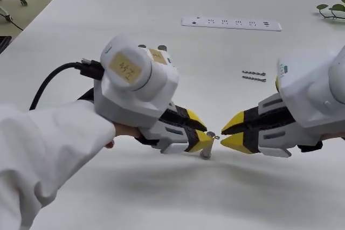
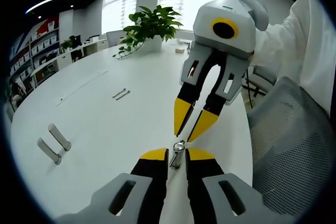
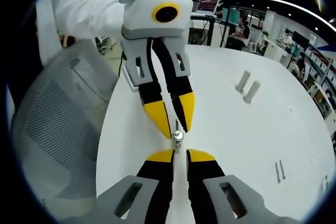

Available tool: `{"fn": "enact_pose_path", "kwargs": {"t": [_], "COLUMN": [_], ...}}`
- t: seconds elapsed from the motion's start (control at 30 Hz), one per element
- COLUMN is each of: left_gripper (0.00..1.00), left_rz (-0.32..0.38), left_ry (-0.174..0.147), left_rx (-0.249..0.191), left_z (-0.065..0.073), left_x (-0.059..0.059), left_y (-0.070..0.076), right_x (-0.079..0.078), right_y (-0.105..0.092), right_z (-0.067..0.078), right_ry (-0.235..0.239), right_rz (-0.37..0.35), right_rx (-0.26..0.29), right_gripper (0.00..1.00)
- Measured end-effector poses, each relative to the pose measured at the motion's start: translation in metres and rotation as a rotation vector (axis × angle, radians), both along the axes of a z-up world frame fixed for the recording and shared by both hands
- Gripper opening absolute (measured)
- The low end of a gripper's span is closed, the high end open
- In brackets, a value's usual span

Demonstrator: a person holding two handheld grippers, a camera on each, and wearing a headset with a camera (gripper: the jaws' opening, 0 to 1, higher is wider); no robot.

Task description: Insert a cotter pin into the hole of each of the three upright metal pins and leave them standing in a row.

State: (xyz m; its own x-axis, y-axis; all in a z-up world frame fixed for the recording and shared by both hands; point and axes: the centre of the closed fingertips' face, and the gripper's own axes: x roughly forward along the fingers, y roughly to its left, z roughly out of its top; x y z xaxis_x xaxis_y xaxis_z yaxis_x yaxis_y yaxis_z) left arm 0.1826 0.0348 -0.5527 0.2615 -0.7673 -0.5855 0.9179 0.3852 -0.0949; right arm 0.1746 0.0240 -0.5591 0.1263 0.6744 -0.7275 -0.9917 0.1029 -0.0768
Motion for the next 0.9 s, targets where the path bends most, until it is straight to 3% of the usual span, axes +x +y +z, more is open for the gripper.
{"fn": "enact_pose_path", "kwargs": {"t": [0.2,0.53,0.7,0.9], "left_gripper": [0.28,0.55,0.68,0.77], "left_rz": [0.034,0.094,0.137,0.175], "left_ry": [-0.015,0.065,0.066,0.059], "left_rx": [-0.011,-0.103,-0.12,-0.115], "left_z": [0.0,-0.003,-0.006,-0.008], "left_x": [-0.001,-0.021,-0.024,-0.025], "left_y": [0.012,0.025,0.031,0.036], "right_x": [-0.001,0.0,-0.002,-0.001], "right_y": [0.001,0.007,0.007,0.009], "right_z": [0.0,0.003,0.0,-0.002], "right_ry": [0.017,0.065,0.078,0.087], "right_rz": [-0.021,-0.071,-0.076,-0.086], "right_rx": [0.018,0.077,0.075,0.078], "right_gripper": [0.07,0.1,0.12,0.12]}}
